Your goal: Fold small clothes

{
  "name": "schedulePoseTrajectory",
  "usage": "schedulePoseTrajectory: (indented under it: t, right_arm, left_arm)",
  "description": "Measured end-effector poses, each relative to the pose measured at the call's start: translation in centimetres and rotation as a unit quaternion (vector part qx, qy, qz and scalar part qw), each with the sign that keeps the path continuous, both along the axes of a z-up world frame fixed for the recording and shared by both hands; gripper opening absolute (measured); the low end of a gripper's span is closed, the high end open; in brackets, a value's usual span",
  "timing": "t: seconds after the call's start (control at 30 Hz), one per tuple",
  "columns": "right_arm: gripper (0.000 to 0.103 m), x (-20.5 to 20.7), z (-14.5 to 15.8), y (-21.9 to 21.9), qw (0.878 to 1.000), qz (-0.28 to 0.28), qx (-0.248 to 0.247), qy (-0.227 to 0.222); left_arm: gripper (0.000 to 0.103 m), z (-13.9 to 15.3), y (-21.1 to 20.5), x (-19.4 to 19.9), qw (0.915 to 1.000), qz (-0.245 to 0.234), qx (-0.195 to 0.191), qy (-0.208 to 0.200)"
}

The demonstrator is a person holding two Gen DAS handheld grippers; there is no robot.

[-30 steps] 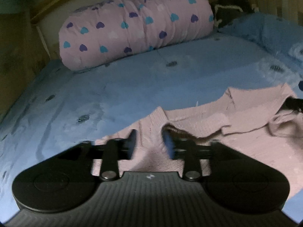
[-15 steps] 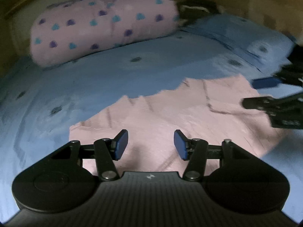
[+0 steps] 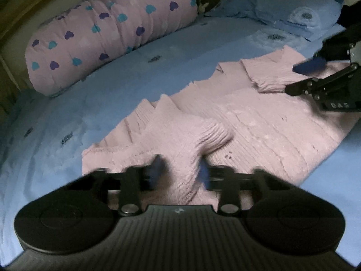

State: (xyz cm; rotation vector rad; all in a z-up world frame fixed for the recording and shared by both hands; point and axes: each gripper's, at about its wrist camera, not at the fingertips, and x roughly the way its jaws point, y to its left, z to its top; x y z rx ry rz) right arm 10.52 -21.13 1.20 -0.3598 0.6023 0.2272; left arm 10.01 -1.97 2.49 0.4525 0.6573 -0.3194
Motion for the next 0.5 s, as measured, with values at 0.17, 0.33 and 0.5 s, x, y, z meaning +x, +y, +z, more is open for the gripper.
schedulePoseTrajectory:
  t: [0.17, 0.33, 0.5]
  right_arm:
    - [0.013, 0.8, 0.0, -0.4, 1.000, -0.016, 0.019, -0.006]
    - [0.012, 1.8, 1.3, -2.3, 0.995, -0.069, 0.041, -0.055]
    - [0.012, 3.5, 0.8, -5.5, 0.985, -0.146, 0.057, -0.070]
  left_arm:
    - [0.014, 1.9, 0.9, 0.9, 0.9979, 0.025, -0.024, -0.054]
    - [0.014, 2.8, 2.9, 4.1, 0.9911, 0.096, -0.043, -0.081]
    - [0.014, 0.8, 5.6, 7.2, 0.9799, 0.179, -0.024, -0.085]
